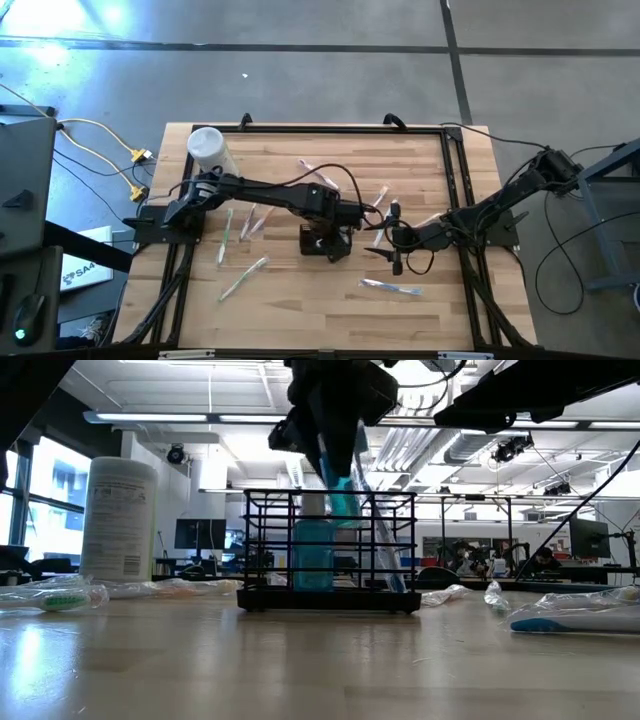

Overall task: Pick & Place toothbrushing station
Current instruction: Put the blue mouthwash into the black wire organizer

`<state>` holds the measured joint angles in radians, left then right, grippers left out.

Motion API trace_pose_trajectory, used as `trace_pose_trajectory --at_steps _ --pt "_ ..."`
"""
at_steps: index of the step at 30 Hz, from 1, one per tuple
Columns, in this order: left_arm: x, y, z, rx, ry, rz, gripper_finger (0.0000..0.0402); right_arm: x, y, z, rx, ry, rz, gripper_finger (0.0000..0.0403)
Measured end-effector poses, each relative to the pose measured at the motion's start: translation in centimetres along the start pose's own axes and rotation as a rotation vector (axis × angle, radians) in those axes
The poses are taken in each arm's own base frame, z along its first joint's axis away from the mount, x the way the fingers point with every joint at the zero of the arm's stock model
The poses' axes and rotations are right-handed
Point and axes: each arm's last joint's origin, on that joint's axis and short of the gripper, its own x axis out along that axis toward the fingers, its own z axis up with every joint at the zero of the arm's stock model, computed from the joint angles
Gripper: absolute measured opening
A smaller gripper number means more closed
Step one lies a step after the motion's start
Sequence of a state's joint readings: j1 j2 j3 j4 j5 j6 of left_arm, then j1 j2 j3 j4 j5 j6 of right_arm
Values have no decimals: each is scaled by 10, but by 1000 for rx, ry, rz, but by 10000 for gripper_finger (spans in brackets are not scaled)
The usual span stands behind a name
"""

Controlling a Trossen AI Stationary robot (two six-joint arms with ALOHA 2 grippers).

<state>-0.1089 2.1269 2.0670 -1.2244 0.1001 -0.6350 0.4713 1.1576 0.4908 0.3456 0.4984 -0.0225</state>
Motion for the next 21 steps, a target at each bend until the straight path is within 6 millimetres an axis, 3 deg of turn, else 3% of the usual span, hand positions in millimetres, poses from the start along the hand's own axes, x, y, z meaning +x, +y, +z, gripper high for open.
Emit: trace_pose_trajectory --at_steps 21 --pt "2 7 5 55 7 5 86 0 0 0 0 0 0 228"
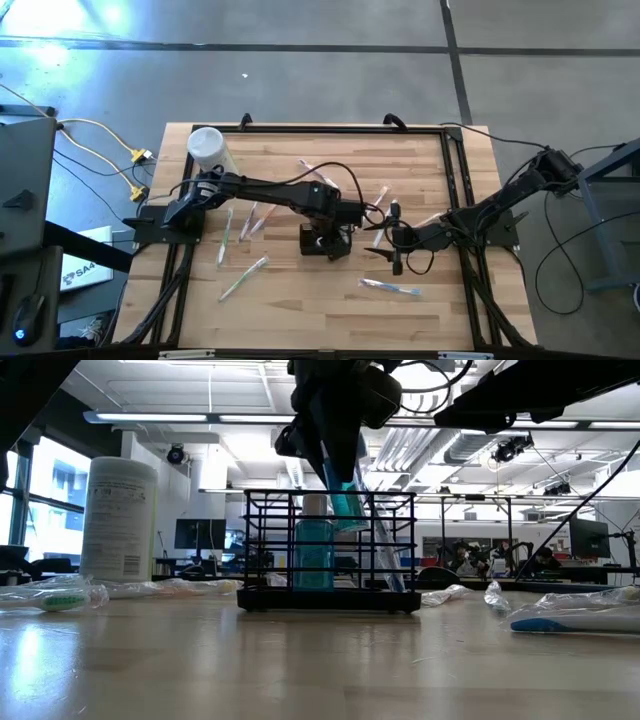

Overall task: Pick & Place toothbrushing station
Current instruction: Put the blue mouthwash into the black wire organizer

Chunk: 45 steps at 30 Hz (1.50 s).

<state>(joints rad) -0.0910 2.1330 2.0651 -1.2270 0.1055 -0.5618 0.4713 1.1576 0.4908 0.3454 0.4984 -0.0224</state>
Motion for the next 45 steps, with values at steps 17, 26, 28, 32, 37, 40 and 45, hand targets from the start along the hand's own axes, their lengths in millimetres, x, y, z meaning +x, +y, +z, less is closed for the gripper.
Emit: trace_pose_trajectory --at_steps 17,26,28,32,37,40,45 --pt "0 0 0 2 4 3 86 0 0 0 0 0 0 228" --pt "8 0 1 -97 27 0 86 0 0 0 -1 1 0 228" --pt "17 1 0 -106 71 15 86 0 0 0 -2 3 0 228" --pt "30 1 2 -110 107 -3 86 0 0 -1 -4 10 1 228" --pt "33 2 5 -114 100 -11 120 0 0 -1 -6 15 1 228" --pt "33 5 6 -121 98 -11 123 0 0 -1 -6 16 0 228" --pt "33 7 8 -120 100 -27 107 0 0 -2 -7 16 0 228"
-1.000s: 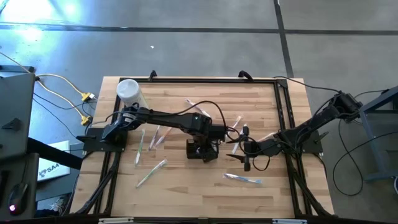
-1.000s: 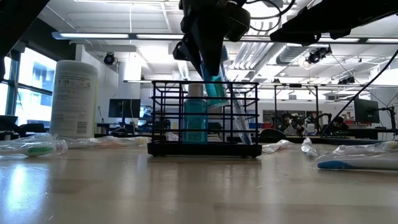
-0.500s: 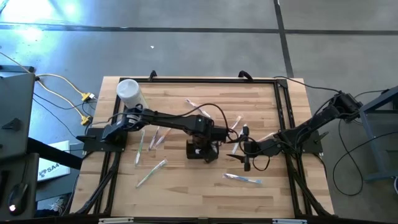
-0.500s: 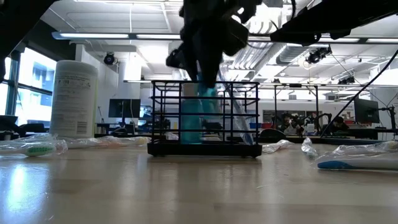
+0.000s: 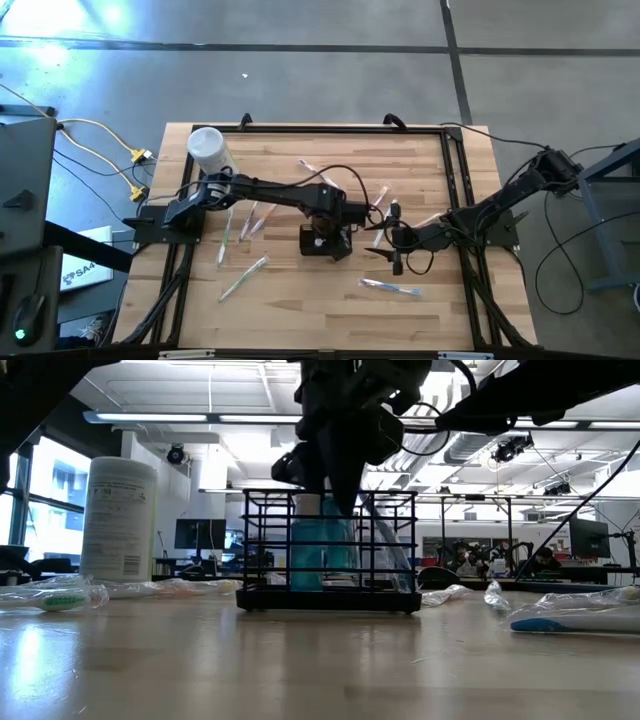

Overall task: Pick & Place toothbrushing station
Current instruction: Put the blue mouthwash into the black wire organizer

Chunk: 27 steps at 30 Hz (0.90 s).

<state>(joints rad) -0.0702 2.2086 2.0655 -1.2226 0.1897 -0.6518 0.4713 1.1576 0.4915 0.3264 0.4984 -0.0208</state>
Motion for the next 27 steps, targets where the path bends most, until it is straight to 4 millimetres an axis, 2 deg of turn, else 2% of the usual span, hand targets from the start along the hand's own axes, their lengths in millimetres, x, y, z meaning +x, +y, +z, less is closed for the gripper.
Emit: trace_pose_trajectory --at_steps 12,27 --pt "-8 -4 2 11 -23 -24 131 0 0 0 -2 1 0 228" --pt "-8 -4 2 11 -25 -22 134 0 0 -1 -4 6 0 228"
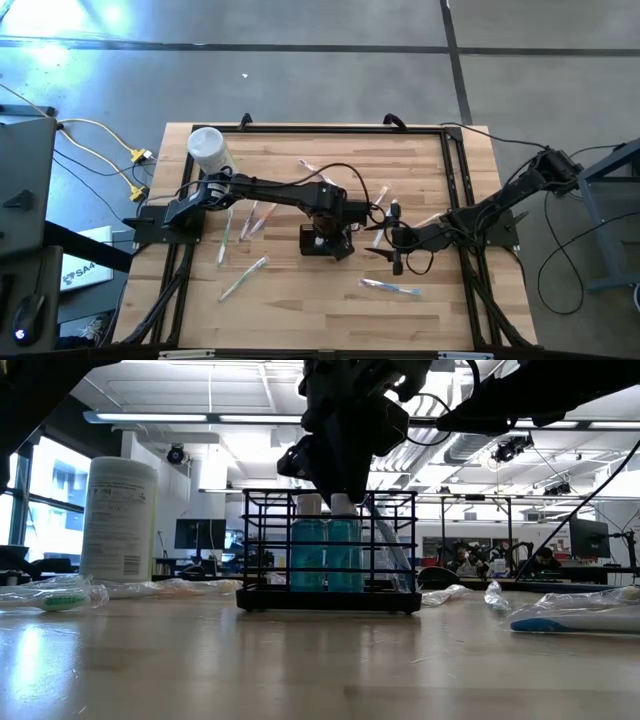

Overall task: Pick & Place toothbrushing station
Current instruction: Put the blue mouthwash into the black wire organizer, then put the left violet toothbrush into the black wire organizer

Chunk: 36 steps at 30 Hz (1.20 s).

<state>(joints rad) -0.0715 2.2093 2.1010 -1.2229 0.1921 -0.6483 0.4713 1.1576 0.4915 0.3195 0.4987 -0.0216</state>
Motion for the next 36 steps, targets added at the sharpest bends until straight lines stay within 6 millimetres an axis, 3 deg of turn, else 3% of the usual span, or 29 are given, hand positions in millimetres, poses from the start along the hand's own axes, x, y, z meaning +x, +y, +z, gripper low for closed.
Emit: trace_pose_trajectory --at_steps 11,27,36 --pt "-3 -1 0 7 -13 -5 134 0 0 0 0 0 0 228" --pt "-41 -9 -1 33 -59 -5 134 0 0 0 -1 2 0 228" --pt "-71 -3 -21 3 39 84 134 0 0 -1 -2 4 0 228"
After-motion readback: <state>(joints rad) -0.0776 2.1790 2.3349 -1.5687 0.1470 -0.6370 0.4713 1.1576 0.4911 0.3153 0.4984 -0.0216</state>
